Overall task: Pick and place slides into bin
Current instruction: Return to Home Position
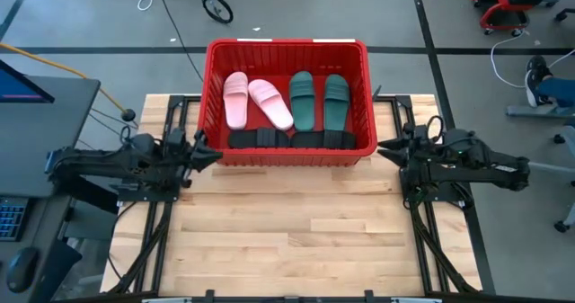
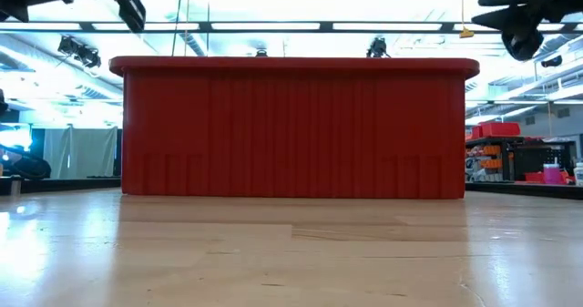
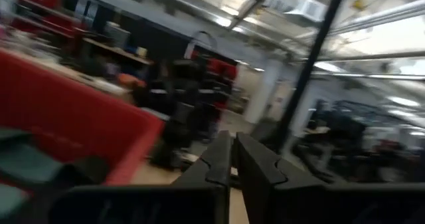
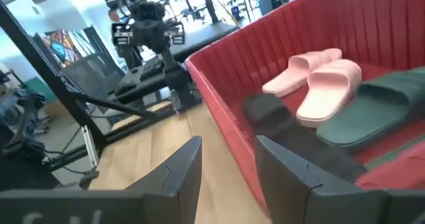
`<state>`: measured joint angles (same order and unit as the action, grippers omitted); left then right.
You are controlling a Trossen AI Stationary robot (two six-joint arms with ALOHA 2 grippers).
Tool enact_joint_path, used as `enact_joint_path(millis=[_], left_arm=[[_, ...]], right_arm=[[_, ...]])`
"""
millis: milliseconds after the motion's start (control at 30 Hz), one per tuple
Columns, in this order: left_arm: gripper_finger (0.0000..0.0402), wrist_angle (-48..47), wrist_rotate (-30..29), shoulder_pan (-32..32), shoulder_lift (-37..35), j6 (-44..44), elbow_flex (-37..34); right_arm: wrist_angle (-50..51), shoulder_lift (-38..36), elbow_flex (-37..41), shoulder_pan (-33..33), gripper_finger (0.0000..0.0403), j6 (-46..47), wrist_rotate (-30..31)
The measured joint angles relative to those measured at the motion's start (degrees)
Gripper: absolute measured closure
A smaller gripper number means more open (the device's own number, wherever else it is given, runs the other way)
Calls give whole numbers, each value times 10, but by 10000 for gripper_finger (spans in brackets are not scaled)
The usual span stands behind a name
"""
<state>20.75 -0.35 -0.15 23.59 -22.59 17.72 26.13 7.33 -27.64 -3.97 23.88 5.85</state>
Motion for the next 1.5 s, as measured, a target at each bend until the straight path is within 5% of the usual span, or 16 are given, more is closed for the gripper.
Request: enact_joint_path(millis=[300, 533, 667, 867, 1133, 1500], left_arm=[[397, -25, 12, -94, 0, 22, 0], [361, -108, 10, -102, 1, 15, 0], [347, -67, 17, -102, -4, 2, 0], [338, -12, 151, -103, -85, 80, 1], [346, -143, 143, -102, -235, 101, 1], [344, -148, 92, -102, -223, 138, -13]], right_arm=[[-18, 0, -30, 0, 257, -71, -1], [-8, 0, -31, 0, 257, -27, 12], [-11, 0, -31, 0, 256, -36, -77], [-16, -27, -31, 0, 257, -45, -105], [7, -65, -59, 0, 257, -75, -104], [-131, -67, -7, 0, 256, -37, -149]])
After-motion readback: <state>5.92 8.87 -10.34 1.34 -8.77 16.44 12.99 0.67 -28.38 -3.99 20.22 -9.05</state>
